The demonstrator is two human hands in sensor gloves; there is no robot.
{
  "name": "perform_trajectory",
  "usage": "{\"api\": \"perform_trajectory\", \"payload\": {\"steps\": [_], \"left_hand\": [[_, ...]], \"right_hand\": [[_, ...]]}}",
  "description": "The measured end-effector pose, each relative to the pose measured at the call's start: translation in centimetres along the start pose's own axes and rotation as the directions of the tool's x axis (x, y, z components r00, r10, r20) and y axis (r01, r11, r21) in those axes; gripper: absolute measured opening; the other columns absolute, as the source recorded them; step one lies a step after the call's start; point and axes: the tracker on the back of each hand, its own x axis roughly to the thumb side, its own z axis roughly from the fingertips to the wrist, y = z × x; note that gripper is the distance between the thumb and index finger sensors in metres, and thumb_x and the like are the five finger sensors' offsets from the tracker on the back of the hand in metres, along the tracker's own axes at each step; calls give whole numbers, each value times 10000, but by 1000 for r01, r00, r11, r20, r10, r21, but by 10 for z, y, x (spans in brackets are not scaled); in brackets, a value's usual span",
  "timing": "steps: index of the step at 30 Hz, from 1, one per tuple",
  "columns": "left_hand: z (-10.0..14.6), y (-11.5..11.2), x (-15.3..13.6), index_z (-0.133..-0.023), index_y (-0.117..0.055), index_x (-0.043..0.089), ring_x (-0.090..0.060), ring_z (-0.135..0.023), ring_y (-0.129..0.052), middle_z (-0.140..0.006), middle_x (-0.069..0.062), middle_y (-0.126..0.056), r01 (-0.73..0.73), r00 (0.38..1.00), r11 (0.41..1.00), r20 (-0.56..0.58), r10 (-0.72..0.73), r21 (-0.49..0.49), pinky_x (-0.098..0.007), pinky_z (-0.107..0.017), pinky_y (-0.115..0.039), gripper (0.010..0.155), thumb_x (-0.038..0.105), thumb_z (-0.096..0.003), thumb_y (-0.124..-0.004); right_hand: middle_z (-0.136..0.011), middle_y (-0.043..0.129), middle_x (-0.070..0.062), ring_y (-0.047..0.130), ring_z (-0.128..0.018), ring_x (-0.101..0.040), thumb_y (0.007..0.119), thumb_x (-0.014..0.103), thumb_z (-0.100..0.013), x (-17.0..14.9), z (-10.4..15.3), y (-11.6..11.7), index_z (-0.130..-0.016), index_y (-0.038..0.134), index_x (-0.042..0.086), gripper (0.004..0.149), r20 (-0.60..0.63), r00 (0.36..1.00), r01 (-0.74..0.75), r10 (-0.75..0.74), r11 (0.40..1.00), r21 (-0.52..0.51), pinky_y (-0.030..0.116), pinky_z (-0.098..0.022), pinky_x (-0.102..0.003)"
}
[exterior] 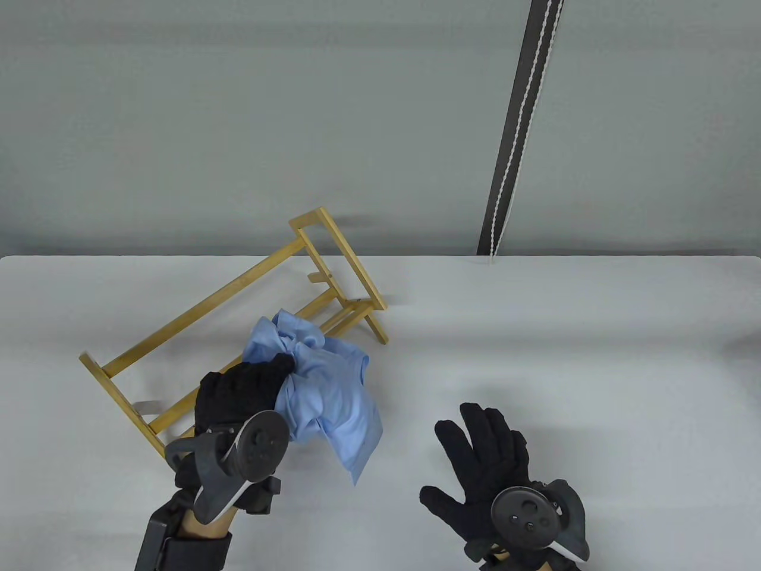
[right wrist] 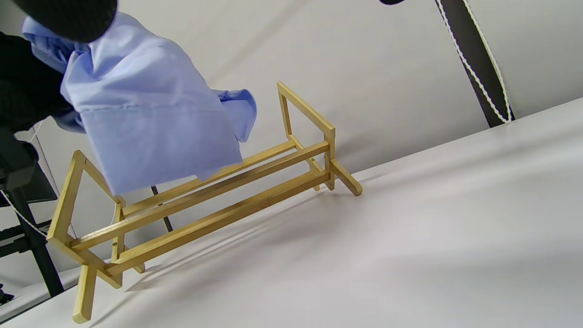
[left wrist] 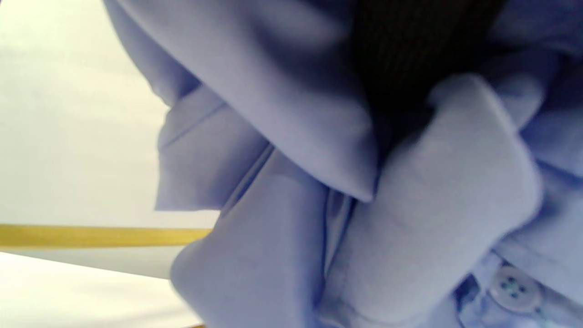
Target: Hang long-sleeve shirt on book rack
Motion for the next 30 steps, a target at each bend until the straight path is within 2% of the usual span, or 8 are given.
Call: {"api": "perform_trajectory", "payload": {"steps": [4,16,23,30], "left_hand": [[-14,6,-5,-950,-518,542,-177,-917,-952,-920,118,-916,27,999,999,-43,-26,31,-581,-759,-709,749,550,-319,-922],[-56,7,-26,-953,-507,551,-175,-936,-934,-936,122,-903,84,989,996,-123,-80,25,-581,-774,-689,754,551,-323,-921],[-83,-3,-34,-960,-476,574,-173,-987,-886,-979,145,-866,88,974,996,-206,-90,-19,-571,-805,-655,764,561,-334,-913],[-95,-25,-41,-985,-382,597,-168,-1045,-816,-1061,169,-773,62,937,997,-343,-70,-35,-560,-828,-623,781,575,-374,-869]], "right_hand": [[-1202,266,-196,329,-1061,-605,692,724,-455,0,-1,1,-1113,299,319,867,-1,1000,-7,7,1000,12,333,-641,-830],[-1202,266,-195,328,-1060,-607,692,720,-458,-1,-1,1,-1114,301,317,863,-14,1000,-1,2,1000,22,329,-641,-829],[-1201,267,-198,327,-1061,-604,691,719,-460,-4,-1,0,-1114,303,316,861,-27,1000,8,-8,1000,16,327,-641,-829],[-1202,266,-198,323,-1061,-604,691,719,-460,-6,-2,0,-1114,300,315,863,-35,999,14,-13,1000,20,322,-641,-829]]}}
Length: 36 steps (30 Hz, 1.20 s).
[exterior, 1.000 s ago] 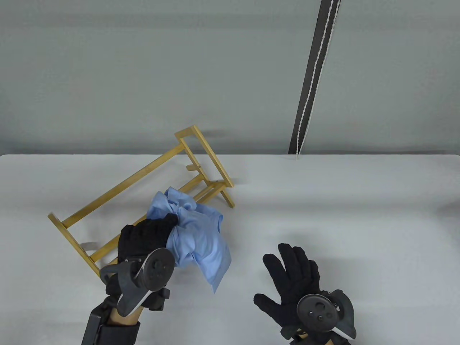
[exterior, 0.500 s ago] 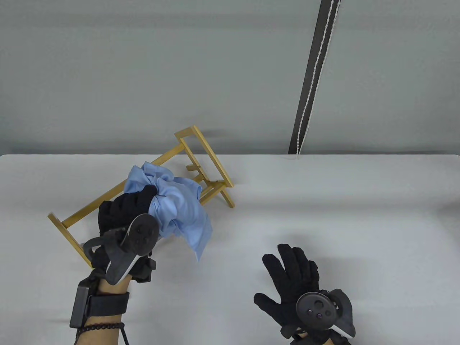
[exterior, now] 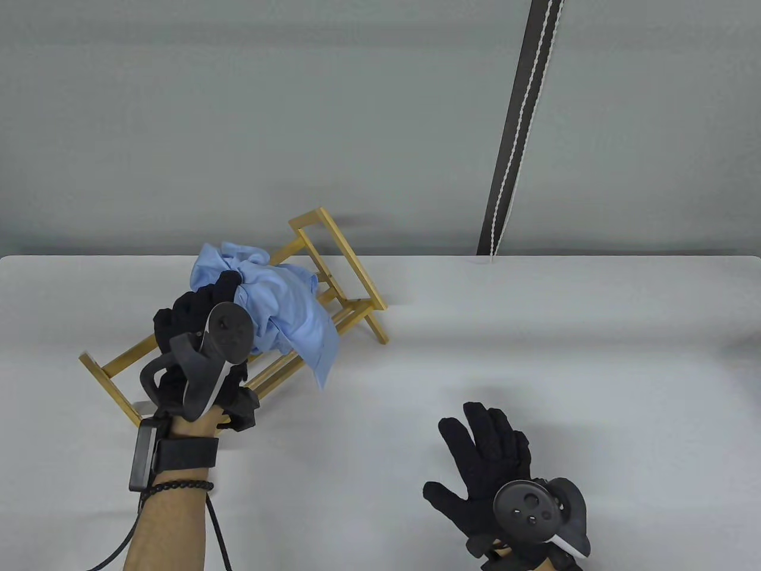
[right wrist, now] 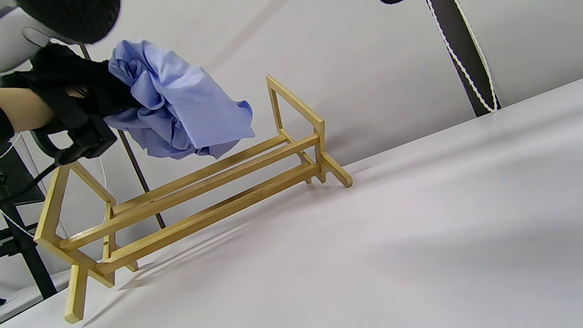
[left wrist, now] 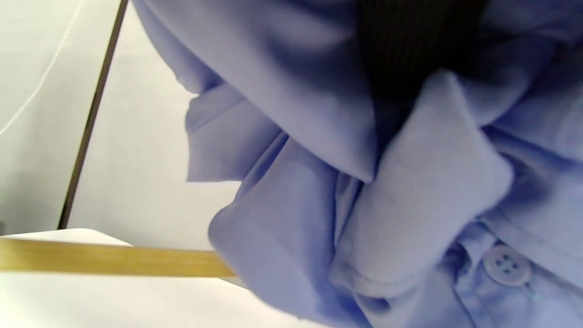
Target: Hang long-sleeve shirt on book rack
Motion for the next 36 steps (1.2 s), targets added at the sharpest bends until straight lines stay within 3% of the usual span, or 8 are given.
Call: {"api": "perform_trajectory", "payload": {"steps": [5,15,24,30,36], "left_hand": [[-5,-19,3,-1025,-257,553,-175,-1084,-763,-1127,160,-674,131,990,991,-44,-132,-25,-552,-843,-605,812,585,-414,-789],[-15,-59,1,-1069,-167,453,-224,-1120,-707,-1179,104,-597,340,928,928,-107,-357,-152,-563,-845,-592,875,627,-411,-717],[-27,-81,-9,-1087,-16,355,-304,-1204,-506,-1279,24,-369,353,905,876,-117,-409,-329,-625,-865,-457,1028,674,-384,-695],[-31,-77,-19,-1092,-16,376,-343,-1229,-405,-1301,-1,-282,383,890,821,-68,-451,-424,-657,-856,-402,1089,726,-332,-713],[-28,-54,-31,-1106,-57,399,-353,-1234,-375,-1309,-2,-261,399,885,797,-35,-463,-454,-670,-852,-382,1100,744,-303,-726]], "right_hand": [[-1201,269,-201,326,-1063,-600,691,718,-461,0,0,1,-1114,301,313,862,-2,1000,-2,2,1000,9,322,-641,-829],[-1201,263,-197,309,-1067,-592,691,719,-459,0,0,1,-1114,297,315,864,-13,999,-41,41,999,9,314,-644,-827],[-1201,265,-199,311,-1066,-593,691,719,-459,-1,-1,2,-1114,301,314,864,-27,999,-43,44,999,12,315,-643,-827],[-1202,259,-200,309,-1066,-594,689,719,-461,-2,-3,3,-1116,296,312,865,-51,998,-40,41,999,23,313,-643,-828],[-1201,263,-200,310,-1066,-594,691,717,-462,-3,-3,3,-1115,301,310,864,-61,997,-37,39,999,25,315,-641,-829]]}}
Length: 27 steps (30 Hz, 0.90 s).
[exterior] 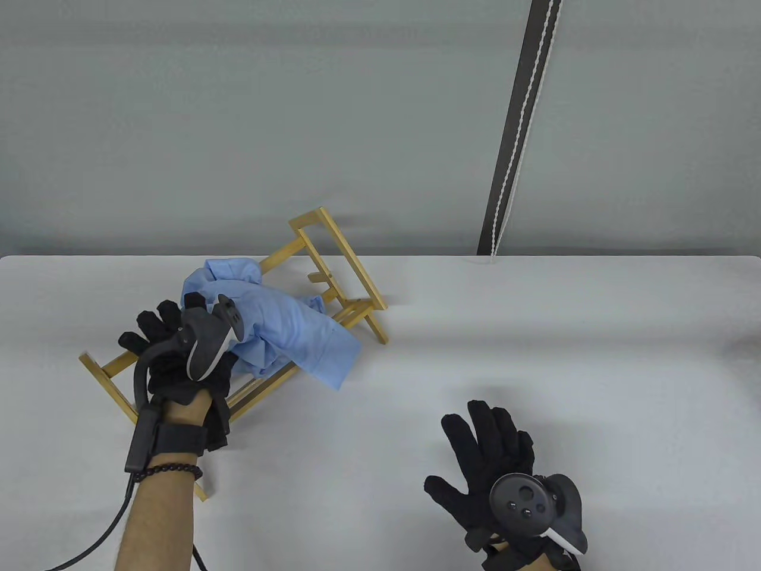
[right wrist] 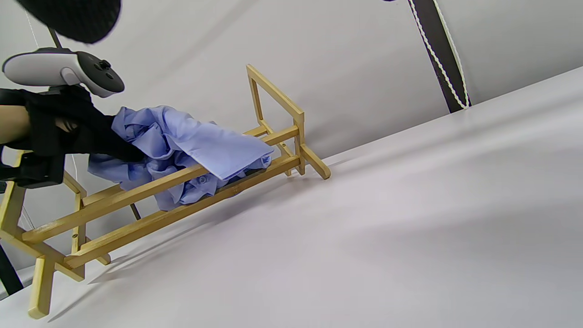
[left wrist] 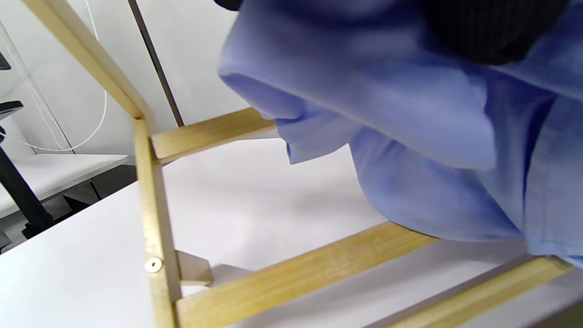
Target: Hang long-sleeve shirt on book rack
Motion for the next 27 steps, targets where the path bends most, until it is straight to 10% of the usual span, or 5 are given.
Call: {"api": "perform_trajectory", "payload": {"steps": [13,27], "left_hand": [[26,23,-34,-1117,-152,418,-343,-1228,-410,-1300,17,-333,-60,998,993,25,58,105,-668,-848,-397,1000,706,-340,-713],[107,1,-26,-1109,-249,459,-335,-1216,-446,-1294,84,-361,-185,914,895,405,5,406,-635,-844,-404,919,712,-336,-675]], "right_hand": [[-1200,265,-200,315,-1064,-595,692,716,-460,1,2,2,-1114,306,309,862,-8,1000,-11,11,1000,-7,317,-643,-827],[-1204,236,-190,271,-1071,-587,692,716,-459,5,-1,7,-1114,299,320,860,-20,997,-76,77,997,10,305,-650,-824]]}}
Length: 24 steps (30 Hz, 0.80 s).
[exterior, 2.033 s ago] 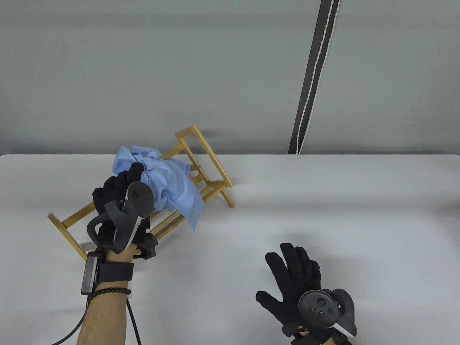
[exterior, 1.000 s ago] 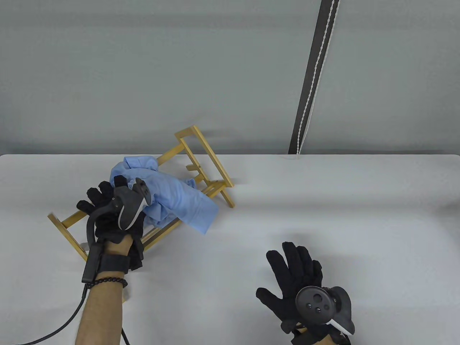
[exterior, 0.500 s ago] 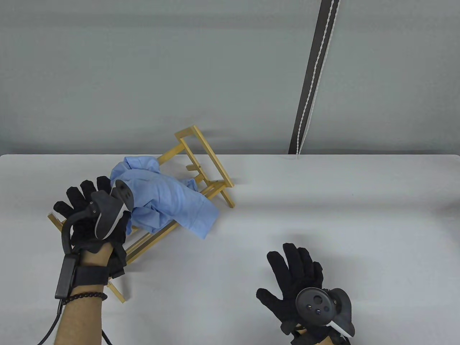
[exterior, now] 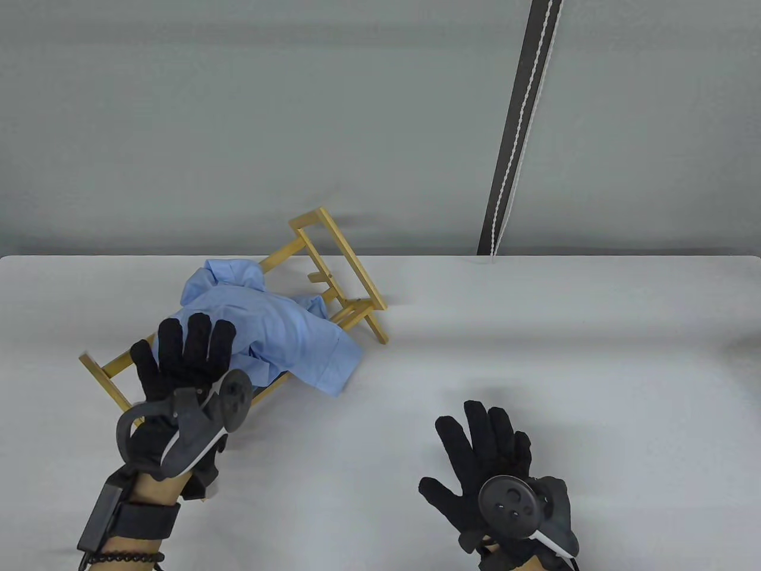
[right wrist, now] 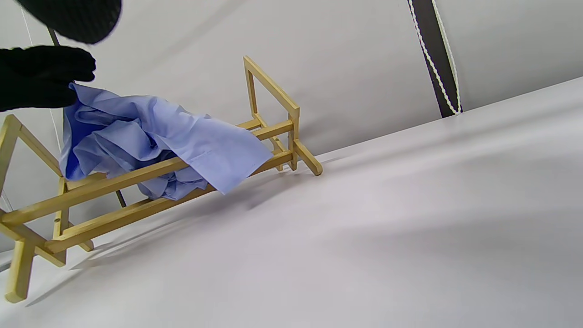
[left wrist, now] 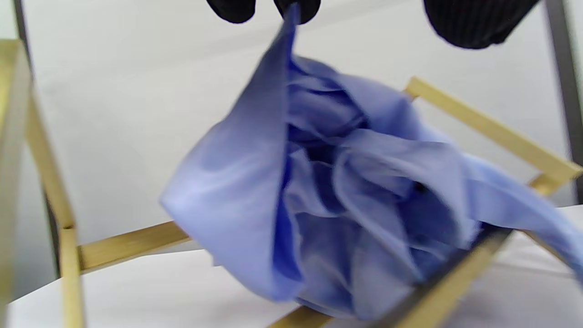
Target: Hang long-sleeve shirt on book rack
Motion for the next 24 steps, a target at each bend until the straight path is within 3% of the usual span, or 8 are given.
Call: {"api": "perform_trajectory", "payload": {"steps": [10,24], "left_hand": [[37,-4,33,-1106,-274,455,-341,-1212,-453,-1292,89,-368,-42,992,997,120,34,62,-638,-837,-415,912,718,-329,-673],[68,-20,59,-1109,-278,449,-345,-1205,-471,-1289,75,-387,-114,982,992,156,106,46,-635,-831,-428,912,720,-332,-670]], "right_hand": [[-1203,234,-189,252,-1071,-585,695,712,-458,0,0,1,-1113,301,319,860,-8,999,-45,45,999,2,290,-653,-821],[-1204,216,-179,214,-1075,-575,694,714,-455,6,-2,4,-1112,288,328,863,-7,996,-86,86,996,11,259,-656,-815]]}}
